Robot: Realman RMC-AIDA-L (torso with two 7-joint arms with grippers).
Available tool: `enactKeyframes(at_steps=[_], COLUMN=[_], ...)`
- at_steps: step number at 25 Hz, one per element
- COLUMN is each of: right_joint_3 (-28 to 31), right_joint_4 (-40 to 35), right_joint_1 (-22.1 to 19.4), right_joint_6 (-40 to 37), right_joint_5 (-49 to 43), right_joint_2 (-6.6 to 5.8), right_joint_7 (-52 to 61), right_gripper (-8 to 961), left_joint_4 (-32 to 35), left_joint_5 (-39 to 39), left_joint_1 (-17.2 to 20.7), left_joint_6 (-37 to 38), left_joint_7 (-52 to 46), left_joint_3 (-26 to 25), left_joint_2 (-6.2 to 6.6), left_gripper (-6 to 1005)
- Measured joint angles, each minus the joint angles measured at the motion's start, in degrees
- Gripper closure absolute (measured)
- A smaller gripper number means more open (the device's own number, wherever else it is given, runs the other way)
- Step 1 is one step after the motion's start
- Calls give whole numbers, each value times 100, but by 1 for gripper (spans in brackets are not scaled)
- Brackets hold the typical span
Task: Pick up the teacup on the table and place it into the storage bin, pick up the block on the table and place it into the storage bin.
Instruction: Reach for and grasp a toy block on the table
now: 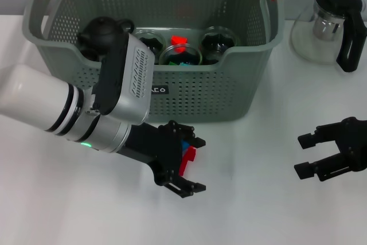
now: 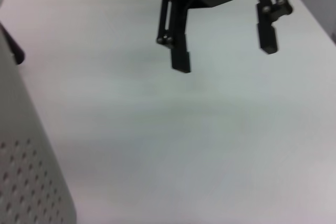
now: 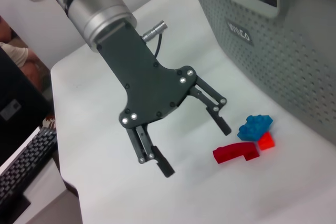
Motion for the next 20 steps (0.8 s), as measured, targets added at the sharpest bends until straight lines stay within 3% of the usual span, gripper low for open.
enactKeyframes(at_steps=[20], right_joint_3=[30], right_joint_4=[5], right_joint_1=[72], right_joint_6=[131], right_joint_5=[10], right_joint_2=[39], right_joint_7=[3], right_gripper=[27], left_joint_4=[-151], left_joint_5=[150], left_joint_1=[-14], left_joint_6=[-422], left_joint_7=[-440], left_joint_3=[132], left_joint_2=[-18], left_gripper=[110])
